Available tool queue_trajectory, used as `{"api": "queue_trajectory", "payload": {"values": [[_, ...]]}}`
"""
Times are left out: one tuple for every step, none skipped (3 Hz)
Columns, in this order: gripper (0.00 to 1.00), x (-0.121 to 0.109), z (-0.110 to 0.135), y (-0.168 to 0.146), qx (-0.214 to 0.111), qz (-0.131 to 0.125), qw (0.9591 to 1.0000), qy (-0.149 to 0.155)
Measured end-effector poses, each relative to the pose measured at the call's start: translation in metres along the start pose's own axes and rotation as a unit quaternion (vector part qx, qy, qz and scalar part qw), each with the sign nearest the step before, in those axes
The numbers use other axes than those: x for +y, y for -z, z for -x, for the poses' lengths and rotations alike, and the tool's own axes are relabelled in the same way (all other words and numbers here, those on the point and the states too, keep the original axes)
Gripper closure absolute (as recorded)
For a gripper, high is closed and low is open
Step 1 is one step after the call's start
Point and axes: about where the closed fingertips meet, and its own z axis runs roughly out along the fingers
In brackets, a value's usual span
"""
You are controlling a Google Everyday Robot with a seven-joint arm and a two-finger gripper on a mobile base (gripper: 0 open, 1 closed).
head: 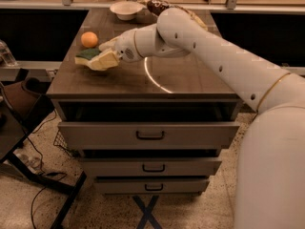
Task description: Move sponge near orange
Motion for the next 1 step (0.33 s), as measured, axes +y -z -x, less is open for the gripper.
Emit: {"api": "queue_trajectory", "payload": {"values": [[0.00, 0.0013, 0.0001, -0.0020, 0.000, 0.002, 1.0000, 0.000]]}}
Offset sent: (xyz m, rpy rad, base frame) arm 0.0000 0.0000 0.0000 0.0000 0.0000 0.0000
